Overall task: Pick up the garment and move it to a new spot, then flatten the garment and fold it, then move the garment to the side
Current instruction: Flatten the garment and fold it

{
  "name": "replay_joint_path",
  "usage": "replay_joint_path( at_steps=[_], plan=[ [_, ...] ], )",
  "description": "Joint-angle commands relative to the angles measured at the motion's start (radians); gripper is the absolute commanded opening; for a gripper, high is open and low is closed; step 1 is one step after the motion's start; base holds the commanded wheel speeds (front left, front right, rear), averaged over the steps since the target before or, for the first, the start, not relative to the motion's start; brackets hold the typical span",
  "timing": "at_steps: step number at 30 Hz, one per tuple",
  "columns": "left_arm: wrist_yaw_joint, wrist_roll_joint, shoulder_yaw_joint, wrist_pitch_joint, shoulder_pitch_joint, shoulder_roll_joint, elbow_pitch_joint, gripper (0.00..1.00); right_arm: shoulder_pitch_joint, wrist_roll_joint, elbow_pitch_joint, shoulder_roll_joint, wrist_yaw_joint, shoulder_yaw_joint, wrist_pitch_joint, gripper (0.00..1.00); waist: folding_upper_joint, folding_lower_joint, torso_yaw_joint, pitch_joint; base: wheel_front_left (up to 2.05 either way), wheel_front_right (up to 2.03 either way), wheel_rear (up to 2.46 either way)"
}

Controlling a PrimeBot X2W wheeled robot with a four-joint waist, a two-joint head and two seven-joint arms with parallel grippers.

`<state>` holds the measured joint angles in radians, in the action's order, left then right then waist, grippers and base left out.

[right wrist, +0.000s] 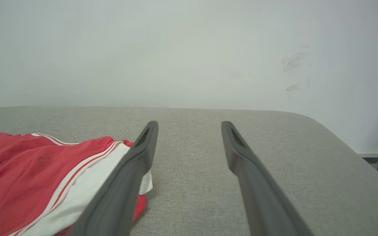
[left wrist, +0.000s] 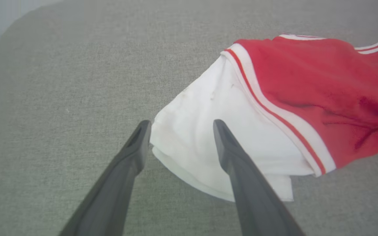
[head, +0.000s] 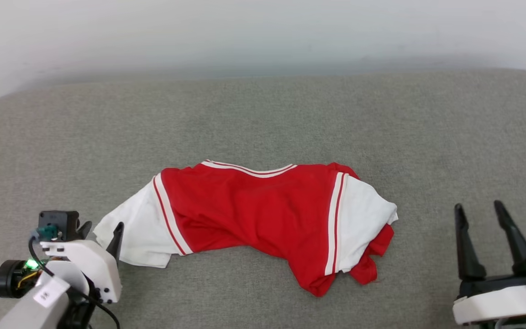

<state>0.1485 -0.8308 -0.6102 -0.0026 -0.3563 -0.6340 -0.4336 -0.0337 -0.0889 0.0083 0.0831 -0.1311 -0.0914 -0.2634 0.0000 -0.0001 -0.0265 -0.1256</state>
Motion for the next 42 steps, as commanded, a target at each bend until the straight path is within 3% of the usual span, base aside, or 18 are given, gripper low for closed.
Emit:
replay_joint_path(
  at_steps=[1, 7, 14, 22, 26, 32, 37, 42],
  plan=[
    [0.02, 0.017, 0.005, -0.045, 0.023, 0.013, 0.016, 1.0, 0.026, -0.01, -0.013, 0.022, 0.001, -0.003, -0.002, 1.0, 0.0, 0.0001, 0.015, 0.016, 0.0, 0.0, 0.0],
    [0.083, 0.055, 0.02, -0.172, 0.053, 0.043, 0.068, 1.0, 0.085, -0.033, -0.029, 0.1, 0.001, 0.012, -0.002, 1.0, 0.0, 0.0001, 0.035, 0.029, 0.0, 0.0, 0.0],
    [0.173, 0.137, 0.049, -0.257, 0.09, 0.087, 0.136, 1.0, 0.211, -0.143, 0.027, 0.28, 0.001, 0.144, 0.022, 1.0, 0.0, 0.0001, 0.062, 0.034, 0.0, 0.0, 0.0],
    [0.228, 0.291, 0.176, -0.264, 0.169, 0.177, 0.278, 1.0, 0.382, -0.364, 0.033, 0.515, 0.001, 0.398, 0.281, 1.0, 0.0, 0.0001, 0.094, 0.014, 0.0, 0.0, 0.0],
    [0.215, 0.368, 0.241, -0.264, 0.212, 0.234, 0.325, 1.0, 0.454, -0.493, 0.026, 0.62, 0.001, 0.544, 0.461, 1.0, 0.0, 0.0001, 0.112, -0.006, 0.0, 0.0, 0.0],
    [0.17, 0.457, 0.321, -0.263, 0.245, 0.319, 0.346, 1.0, 0.56, -0.65, 0.028, 0.71, 0.001, 0.718, 0.707, 1.0, 0.0, 0.0001, 0.142, -0.05, 0.0, 0.0, 0.0],
    [0.124, 0.514, 0.369, -0.263, 0.24, 0.381, 0.345, 1.0, 0.645, -0.72, 0.089, 0.729, 0.001, 0.822, 0.84, 1.0, 0.0, 0.0001, 0.17, -0.099, 0.0, 0.0, 0.0],
    [0.079, 0.563, 0.402, -0.263, 0.214, 0.434, 0.335, 1.0, 0.705, -0.726, 0.199, 0.705, 0.001, 0.915, 0.88, 1.0, 0.0, 0.0001, 0.197, -0.149, 0.0, 0.0, 0.0]
  ],
)
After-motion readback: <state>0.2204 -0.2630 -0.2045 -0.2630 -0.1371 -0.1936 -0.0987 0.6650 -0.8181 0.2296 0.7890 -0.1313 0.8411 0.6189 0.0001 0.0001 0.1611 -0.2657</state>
